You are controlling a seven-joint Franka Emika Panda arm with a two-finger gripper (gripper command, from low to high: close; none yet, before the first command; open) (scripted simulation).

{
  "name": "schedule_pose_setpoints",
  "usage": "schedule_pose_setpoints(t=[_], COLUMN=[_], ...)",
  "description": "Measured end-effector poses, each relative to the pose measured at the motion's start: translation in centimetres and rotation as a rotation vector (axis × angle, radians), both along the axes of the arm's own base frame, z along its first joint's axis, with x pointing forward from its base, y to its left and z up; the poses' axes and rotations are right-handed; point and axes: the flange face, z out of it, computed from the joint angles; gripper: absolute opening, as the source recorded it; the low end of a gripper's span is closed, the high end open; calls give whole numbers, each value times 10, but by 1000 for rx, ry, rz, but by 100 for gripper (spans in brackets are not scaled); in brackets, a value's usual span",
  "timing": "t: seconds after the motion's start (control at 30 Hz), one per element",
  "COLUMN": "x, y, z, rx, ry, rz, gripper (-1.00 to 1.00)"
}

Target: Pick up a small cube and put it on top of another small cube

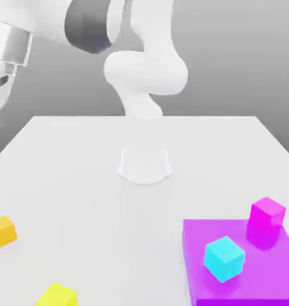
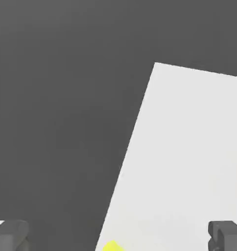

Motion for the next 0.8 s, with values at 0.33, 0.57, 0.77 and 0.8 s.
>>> schedule_pose_setpoints(t=[0.33, 0.57, 0.77, 0.8], x=[-72, -117, -119, -119], y=[-83, -101, -101, -101], z=[-137, -222, -269, -269], rx=[205, 329, 332, 332], ry=[48, 62, 64, 63], rz=[-598, -924, -936, -936], gripper=[0, 0, -100, -100])
